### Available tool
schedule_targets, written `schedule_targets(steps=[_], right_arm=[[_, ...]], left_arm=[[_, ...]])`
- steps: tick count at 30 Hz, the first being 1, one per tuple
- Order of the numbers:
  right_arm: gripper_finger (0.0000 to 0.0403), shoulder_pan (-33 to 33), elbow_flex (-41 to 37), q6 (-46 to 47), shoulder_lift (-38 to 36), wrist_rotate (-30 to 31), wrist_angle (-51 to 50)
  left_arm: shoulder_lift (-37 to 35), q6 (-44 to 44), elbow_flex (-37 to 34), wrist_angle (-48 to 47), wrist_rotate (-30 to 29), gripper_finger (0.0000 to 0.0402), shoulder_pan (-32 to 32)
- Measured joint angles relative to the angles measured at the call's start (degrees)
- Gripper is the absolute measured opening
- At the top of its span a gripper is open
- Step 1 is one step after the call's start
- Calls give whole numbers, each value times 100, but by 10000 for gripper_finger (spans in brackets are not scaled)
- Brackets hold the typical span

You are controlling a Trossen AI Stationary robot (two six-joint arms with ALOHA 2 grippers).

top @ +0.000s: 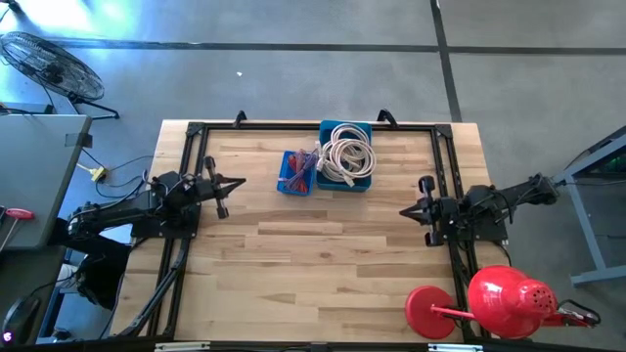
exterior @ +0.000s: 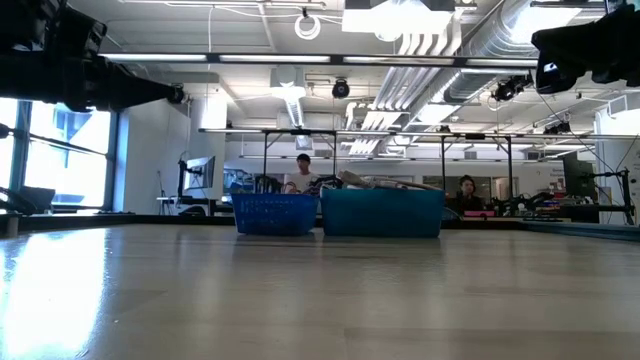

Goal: Pick & Place USB Port
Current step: Return to Home Position

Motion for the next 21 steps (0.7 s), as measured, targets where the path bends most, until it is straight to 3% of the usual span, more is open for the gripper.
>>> schedule_targets(steps=[21], right_arm=[[0,6,3,-57,1,-181,254]], left_arm=[[2,109,215,-395,250,0,0]])
